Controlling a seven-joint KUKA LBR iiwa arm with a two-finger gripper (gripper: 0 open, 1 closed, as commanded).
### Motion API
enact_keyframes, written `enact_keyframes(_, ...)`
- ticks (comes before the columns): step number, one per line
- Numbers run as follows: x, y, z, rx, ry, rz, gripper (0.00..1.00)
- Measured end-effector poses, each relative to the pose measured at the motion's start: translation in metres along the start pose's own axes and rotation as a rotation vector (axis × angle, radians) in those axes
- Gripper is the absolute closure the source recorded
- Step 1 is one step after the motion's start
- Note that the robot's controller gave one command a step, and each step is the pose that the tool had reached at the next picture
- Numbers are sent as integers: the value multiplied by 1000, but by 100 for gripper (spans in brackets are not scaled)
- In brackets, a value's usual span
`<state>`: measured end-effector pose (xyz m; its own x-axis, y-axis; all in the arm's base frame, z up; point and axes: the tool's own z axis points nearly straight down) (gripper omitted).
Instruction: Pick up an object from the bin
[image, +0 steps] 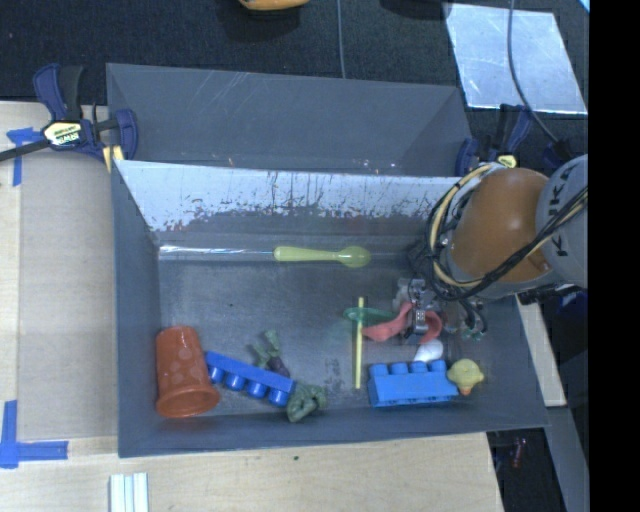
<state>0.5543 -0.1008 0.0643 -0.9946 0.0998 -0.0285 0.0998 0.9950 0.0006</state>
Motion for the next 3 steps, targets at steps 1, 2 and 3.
enact_keyframes(1,-3,11,-5,-3,-4,1,100)
enact_keyframes(2,-10,15,-69,-4,5,-30,100)
enact_keyframes(3,4,6,-145,-4,10,-33,100)
